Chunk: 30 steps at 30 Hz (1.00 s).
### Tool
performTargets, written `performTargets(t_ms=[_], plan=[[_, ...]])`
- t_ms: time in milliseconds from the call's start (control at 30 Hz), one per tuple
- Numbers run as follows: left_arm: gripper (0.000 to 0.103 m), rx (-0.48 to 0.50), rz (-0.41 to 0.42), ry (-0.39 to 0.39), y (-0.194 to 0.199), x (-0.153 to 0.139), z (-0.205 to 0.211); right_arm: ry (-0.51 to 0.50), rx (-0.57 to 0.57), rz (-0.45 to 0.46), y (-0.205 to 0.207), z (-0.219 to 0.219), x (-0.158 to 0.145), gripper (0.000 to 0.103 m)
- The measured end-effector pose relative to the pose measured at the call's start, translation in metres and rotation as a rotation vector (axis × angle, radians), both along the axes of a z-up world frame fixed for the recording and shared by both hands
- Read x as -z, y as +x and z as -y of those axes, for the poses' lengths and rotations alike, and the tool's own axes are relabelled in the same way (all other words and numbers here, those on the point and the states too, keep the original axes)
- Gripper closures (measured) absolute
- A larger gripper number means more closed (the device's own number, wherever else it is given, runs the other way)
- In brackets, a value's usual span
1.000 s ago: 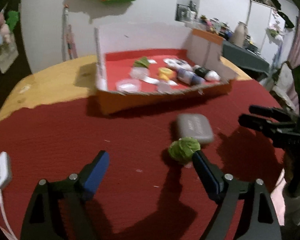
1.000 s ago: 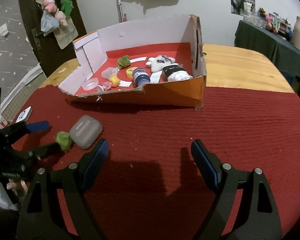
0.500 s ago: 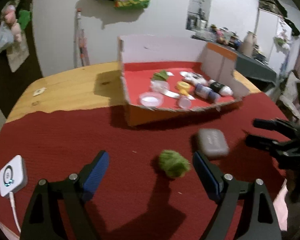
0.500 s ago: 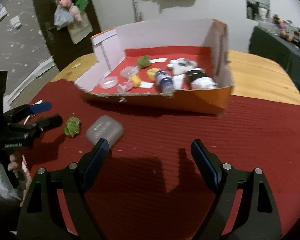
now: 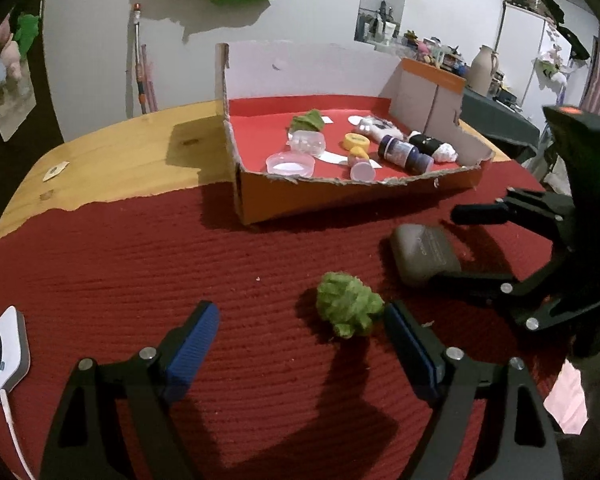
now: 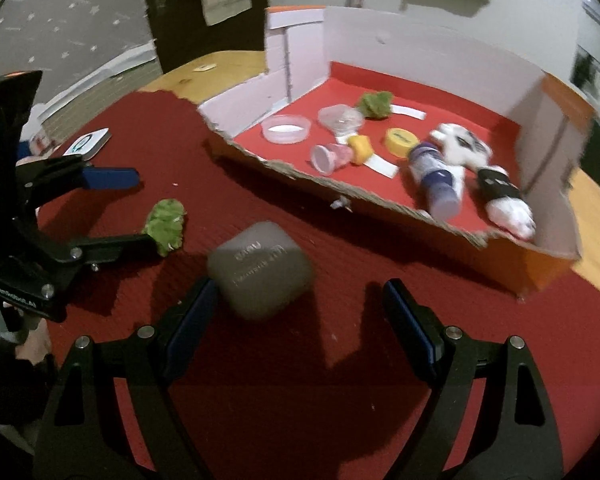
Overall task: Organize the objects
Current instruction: 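Grasp the green fuzzy ball with the left tool while the right tool grasps the grey eye-shadow case, then carry the green ball and grey case over the box floor with both tools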
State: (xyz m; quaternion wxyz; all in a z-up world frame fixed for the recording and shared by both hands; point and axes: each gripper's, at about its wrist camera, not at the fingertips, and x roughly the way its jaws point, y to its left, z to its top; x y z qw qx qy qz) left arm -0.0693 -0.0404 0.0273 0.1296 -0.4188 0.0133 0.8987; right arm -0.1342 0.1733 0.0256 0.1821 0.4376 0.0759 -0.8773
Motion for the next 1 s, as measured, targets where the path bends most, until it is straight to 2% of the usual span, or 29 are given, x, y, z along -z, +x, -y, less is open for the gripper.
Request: performTargets(t_ms=[167, 333, 367, 433, 467, 533, 700, 1000], plan=[[0.028, 0.049, 0.022, 0.022, -0.003, 0.005, -0.004, 0.033, -0.049, -0.009, -0.004, 0.009, 0.001, 0.019], [0.04, 0.071, 0.003, 0.008, -0.005, 0.006, -0.01, 0.077, -0.085, -0.059, -0.002, 0.019, 0.003, 0.02], [0.042, 0.069, 0.004, 0.013, -0.006, 0.006, -0.01, 0.076, -0.093, -0.058, -0.001, 0.02, 0.004, 0.023], [0.053, 0.078, 0.005, 0.026, -0.006, 0.005, -0.01, 0.06, -0.109, -0.045, -0.001, 0.019, 0.006, 0.046], [0.055, 0.085, 0.006, 0.035, -0.006, 0.005, -0.01, 0.054, -0.11, -0.044, -0.002, 0.019, 0.006, 0.046], [0.07, 0.101, 0.014, 0.058, -0.006, 0.004, -0.011, 0.046, -0.116, -0.043, -0.001, 0.018, 0.006, 0.046], [0.071, 0.098, 0.007, 0.061, -0.004, 0.001, -0.014, -0.006, -0.117, -0.033, 0.006, 0.015, 0.002, 0.046], [0.071, 0.082, -0.091, 0.058, 0.008, -0.029, -0.013, -0.048, -0.092, -0.095, 0.024, 0.008, -0.022, 0.046]])
